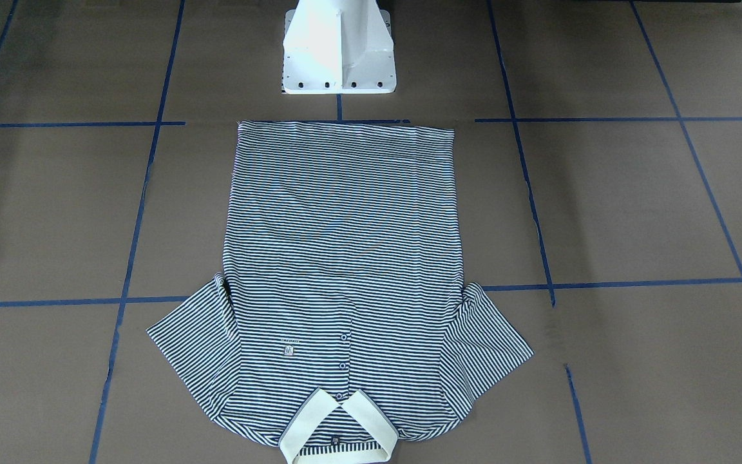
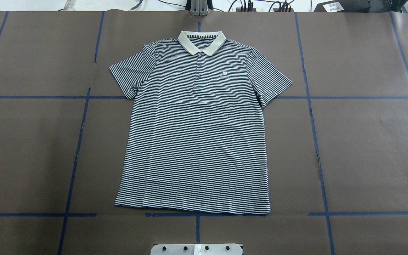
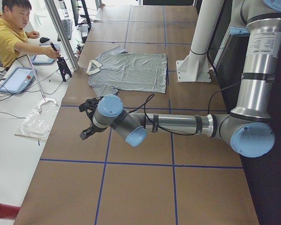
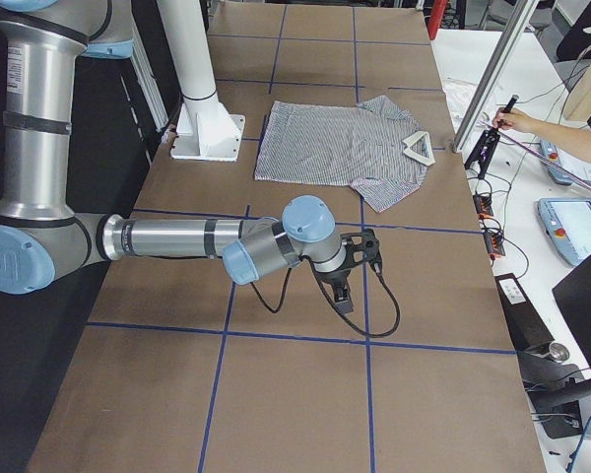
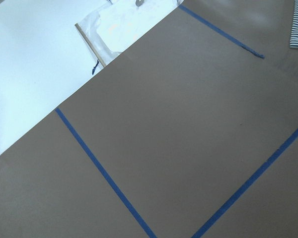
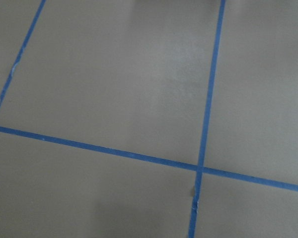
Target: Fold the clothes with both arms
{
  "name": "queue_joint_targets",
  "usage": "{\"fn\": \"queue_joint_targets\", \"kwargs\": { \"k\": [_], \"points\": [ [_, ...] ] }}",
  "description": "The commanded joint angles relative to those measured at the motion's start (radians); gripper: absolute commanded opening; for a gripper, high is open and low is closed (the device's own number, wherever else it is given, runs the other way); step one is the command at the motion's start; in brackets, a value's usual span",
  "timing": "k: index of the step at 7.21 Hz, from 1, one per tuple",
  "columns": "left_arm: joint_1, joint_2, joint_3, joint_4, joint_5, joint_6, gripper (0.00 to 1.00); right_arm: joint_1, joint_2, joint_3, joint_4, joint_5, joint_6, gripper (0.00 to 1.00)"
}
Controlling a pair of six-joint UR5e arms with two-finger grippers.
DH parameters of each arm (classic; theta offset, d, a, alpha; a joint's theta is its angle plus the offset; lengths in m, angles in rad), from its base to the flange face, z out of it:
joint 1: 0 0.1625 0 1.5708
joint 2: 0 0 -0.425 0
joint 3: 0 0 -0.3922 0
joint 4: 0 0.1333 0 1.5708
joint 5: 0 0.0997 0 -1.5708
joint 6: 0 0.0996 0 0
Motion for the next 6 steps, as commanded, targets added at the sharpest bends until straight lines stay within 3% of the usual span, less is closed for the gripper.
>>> {"fn": "queue_joint_targets", "kwargs": {
  "k": [1, 3, 5, 6],
  "points": [
    [0.0, 0.0, 0.004, -0.027, 0.0, -0.005, 1.0, -0.001, 0.066, -0.013, 0.01, 0.035, 0.037, 1.0],
    [0.0, 0.001, -0.002, -0.028, -0.002, -0.005, 1.0, -0.076, 0.165, -0.015, 0.0, 0.027, 0.214, 1.0],
    [0.0, 0.001, -0.005, -0.028, -0.002, -0.005, 1.0, -0.266, 0.294, -0.02, 0.011, -0.115, 0.493, 0.99],
    [0.0, 0.0, -0.007, -0.028, -0.002, -0.005, 1.0, -0.36, 0.352, -0.024, 0.011, -0.202, 0.614, 0.92]
  ]
}}
